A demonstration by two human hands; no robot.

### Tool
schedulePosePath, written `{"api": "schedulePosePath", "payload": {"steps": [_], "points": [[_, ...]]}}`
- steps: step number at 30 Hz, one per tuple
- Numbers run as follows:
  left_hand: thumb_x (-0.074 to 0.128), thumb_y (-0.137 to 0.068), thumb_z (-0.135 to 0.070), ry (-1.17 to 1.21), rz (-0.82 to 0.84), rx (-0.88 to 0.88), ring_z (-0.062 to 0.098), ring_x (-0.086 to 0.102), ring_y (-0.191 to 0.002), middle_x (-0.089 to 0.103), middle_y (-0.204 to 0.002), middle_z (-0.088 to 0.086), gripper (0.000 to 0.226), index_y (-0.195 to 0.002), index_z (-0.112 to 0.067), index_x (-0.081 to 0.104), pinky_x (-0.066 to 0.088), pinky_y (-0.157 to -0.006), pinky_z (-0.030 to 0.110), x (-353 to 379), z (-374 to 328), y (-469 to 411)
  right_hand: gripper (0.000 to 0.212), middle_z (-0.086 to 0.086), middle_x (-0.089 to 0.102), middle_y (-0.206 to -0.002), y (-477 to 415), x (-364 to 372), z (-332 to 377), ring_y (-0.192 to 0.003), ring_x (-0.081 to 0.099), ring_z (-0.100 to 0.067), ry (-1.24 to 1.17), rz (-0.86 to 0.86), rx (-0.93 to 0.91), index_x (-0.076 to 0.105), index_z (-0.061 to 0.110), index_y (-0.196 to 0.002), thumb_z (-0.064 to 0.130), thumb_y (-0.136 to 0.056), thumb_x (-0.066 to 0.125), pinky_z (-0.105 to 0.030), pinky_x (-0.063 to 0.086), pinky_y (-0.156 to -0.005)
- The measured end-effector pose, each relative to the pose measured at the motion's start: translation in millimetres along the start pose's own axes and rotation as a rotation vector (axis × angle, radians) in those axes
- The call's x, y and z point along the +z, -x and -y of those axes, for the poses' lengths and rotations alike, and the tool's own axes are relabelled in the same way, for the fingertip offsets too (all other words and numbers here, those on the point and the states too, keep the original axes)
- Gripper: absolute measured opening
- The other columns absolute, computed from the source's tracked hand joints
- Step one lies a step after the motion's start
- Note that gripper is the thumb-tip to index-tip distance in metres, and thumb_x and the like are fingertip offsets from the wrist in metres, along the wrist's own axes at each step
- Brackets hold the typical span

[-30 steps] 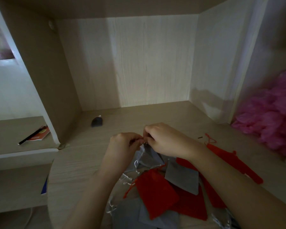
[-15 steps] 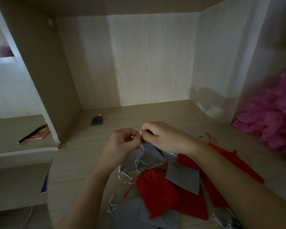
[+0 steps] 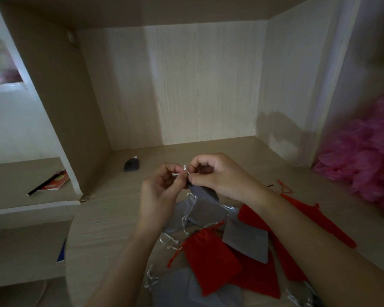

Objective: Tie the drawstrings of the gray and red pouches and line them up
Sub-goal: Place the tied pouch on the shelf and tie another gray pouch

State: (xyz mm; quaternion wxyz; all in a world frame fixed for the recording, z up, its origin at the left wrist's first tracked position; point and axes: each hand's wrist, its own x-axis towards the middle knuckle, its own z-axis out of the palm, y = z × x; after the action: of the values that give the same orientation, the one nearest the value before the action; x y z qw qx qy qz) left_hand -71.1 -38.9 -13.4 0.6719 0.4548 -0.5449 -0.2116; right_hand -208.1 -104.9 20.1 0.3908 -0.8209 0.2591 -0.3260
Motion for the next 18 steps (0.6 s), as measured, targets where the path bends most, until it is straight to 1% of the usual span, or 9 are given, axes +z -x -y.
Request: {"api": "schedulePosePath", "payload": {"steps": [2, 4, 6, 9, 11, 13, 14, 16, 18], "points": [[0.059, -0.086, 0.000, 0.009, -0.007, -0.007, 0.005, 0.061, -0.061, 0.066, -0.066, -0.005, 0.013, -0.080, -0.010, 0.063, 0.050, -0.061, 0.015, 3, 1, 1, 0.004, 0.010, 0.061, -0.064, 1, 0, 2, -0.059, 0.054, 0.000, 0.048, -0.021, -0.011, 0.066, 0.015, -0.078, 0.018, -0.080, 0.068, -0.019, 0.041, -0.059], [0.059, -0.086, -0.001, -0.014, -0.013, -0.008, 0.002, 0.059, -0.060, 0.065, -0.065, -0.007, 0.013, -0.080, -0.012, 0.063, 0.049, -0.060, 0.014, 4, 1, 2, 0.006, 0.010, 0.059, -0.061, 2, -1, 3, -0.056, 0.053, 0.001, 0.082, -0.037, -0.007, 0.065, 0.014, -0.075, 0.019, -0.079, 0.068, -0.019, 0.040, -0.056], [0.061, -0.086, -0.003, -0.090, -0.028, 0.013, 0.001, 0.060, -0.061, 0.066, -0.067, -0.011, 0.013, -0.080, -0.015, 0.062, 0.049, -0.060, 0.014, 5, 3, 3, 0.007, 0.011, 0.059, -0.061, 2, 0, 3, -0.056, 0.053, 0.002, 0.102, -0.044, 0.003, 0.065, 0.017, -0.074, 0.021, -0.078, 0.069, -0.018, 0.040, -0.056], [0.065, -0.084, -0.009, -0.243, -0.093, 0.058, 0.002, 0.063, -0.067, 0.067, -0.074, -0.014, 0.015, -0.080, -0.022, 0.061, 0.050, -0.062, 0.016, 3, 7, 2, 0.004, 0.012, 0.059, -0.063, 2, 2, 3, -0.056, 0.053, 0.004, 0.124, -0.059, -0.006, 0.065, 0.018, -0.078, 0.020, -0.081, 0.068, -0.010, 0.038, -0.054], [0.067, -0.083, -0.012, -0.298, -0.126, 0.091, 0.002, 0.064, -0.069, 0.067, -0.076, -0.012, 0.016, -0.078, -0.024, 0.060, 0.050, -0.062, 0.017, 2, 8, 2, 0.006, 0.010, 0.062, -0.069, 2, 4, 3, -0.061, 0.055, 0.003, 0.122, -0.067, -0.015, 0.066, 0.018, -0.080, 0.020, -0.085, 0.065, -0.013, 0.041, -0.059], [0.068, -0.082, -0.011, -0.296, -0.126, 0.119, 0.006, 0.066, -0.070, 0.068, -0.076, -0.008, 0.014, -0.078, -0.023, 0.060, 0.051, -0.063, 0.019, 1, 8, 2, 0.013, 0.005, 0.064, -0.073, 0, 2, 1, -0.066, 0.057, -0.003, 0.058, -0.063, 0.011, 0.069, 0.011, -0.082, 0.017, -0.089, 0.060, -0.019, 0.043, -0.063], [0.068, -0.082, -0.010, -0.286, -0.112, 0.134, 0.007, 0.066, -0.071, 0.068, -0.076, -0.007, 0.014, -0.078, -0.022, 0.061, 0.052, -0.064, 0.020, 0, 7, 2, 0.015, 0.001, 0.062, -0.071, 0, 0, 0, -0.065, 0.055, -0.006, -0.015, -0.045, 0.039, 0.068, 0.007, -0.083, 0.014, -0.091, 0.058, -0.021, 0.042, -0.062], [0.067, -0.082, -0.008, -0.266, -0.075, 0.156, 0.007, 0.066, -0.071, 0.068, -0.079, -0.007, 0.014, -0.081, -0.021, 0.062, 0.052, -0.065, 0.018, -1, 5, 2, 0.013, 0.000, 0.057, -0.065, 1, -4, -2, -0.057, 0.050, -0.008, -0.172, 0.007, 0.066, 0.066, 0.005, -0.085, 0.009, -0.092, 0.057, -0.020, 0.039, -0.054], [0.066, -0.082, -0.011, -0.249, -0.048, 0.154, 0.004, 0.066, -0.071, 0.068, -0.079, -0.011, 0.012, -0.082, -0.023, 0.063, 0.051, -0.064, 0.015, -2, 2, 1, 0.008, 0.004, 0.060, -0.061, 1, -6, -6, -0.050, 0.049, -0.009, -0.238, 0.034, 0.041, 0.065, 0.009, -0.088, 0.006, -0.091, 0.058, -0.019, 0.038, -0.048]]}}
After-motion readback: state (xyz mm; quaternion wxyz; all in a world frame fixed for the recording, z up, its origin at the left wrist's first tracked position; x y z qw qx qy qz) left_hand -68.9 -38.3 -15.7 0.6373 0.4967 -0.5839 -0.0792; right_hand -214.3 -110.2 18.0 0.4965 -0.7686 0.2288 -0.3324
